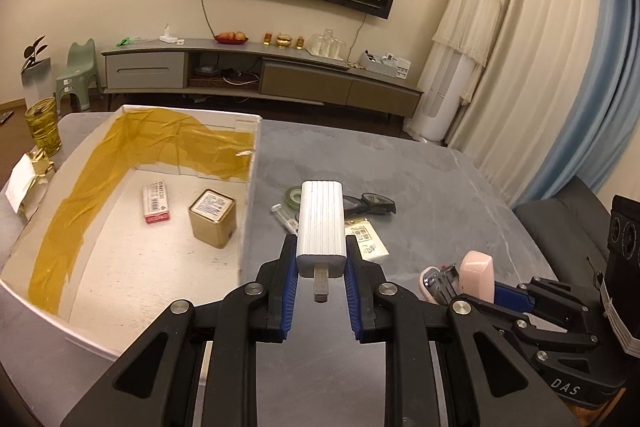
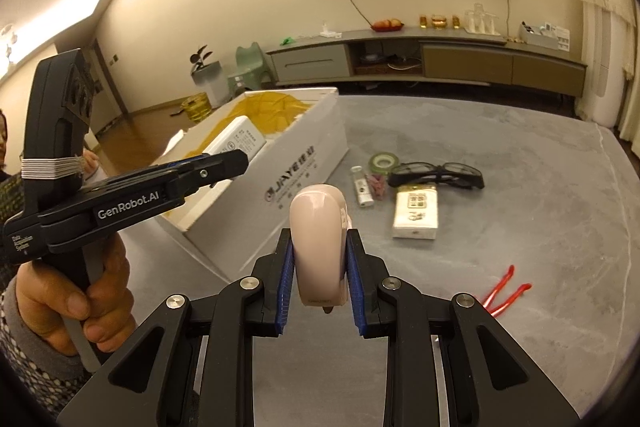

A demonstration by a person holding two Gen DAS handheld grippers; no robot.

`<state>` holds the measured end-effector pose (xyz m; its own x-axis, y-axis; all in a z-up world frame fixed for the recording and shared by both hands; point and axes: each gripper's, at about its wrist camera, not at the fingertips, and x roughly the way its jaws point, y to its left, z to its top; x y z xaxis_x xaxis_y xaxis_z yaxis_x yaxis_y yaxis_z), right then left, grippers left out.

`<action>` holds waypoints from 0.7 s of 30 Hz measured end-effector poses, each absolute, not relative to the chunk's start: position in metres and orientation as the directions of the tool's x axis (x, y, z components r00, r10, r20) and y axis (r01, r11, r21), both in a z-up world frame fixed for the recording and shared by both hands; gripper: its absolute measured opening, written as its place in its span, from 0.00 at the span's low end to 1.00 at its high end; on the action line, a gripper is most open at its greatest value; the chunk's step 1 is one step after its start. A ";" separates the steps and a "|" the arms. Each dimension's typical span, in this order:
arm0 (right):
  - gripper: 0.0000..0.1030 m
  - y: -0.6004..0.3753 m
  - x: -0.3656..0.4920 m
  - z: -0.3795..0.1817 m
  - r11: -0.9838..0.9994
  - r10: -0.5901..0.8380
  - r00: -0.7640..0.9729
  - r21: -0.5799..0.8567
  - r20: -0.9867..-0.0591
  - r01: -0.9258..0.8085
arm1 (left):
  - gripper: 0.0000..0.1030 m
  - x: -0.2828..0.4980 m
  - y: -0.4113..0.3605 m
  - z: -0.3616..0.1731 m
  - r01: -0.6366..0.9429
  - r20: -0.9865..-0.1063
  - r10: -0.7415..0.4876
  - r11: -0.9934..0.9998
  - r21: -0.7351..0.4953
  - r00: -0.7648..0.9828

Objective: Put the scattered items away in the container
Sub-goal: 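Carry the charger and pink stapler over the white box with both tools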

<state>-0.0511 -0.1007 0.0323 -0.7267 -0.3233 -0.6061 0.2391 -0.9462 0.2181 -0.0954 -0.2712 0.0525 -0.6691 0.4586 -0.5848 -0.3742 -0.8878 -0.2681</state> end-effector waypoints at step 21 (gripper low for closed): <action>0.25 -0.169 -0.055 0.073 -0.932 -0.352 -0.740 0.146 -0.573 0.331 | 0.22 -0.101 -0.340 0.063 -0.282 -0.526 0.428 -0.898 -0.337 -0.735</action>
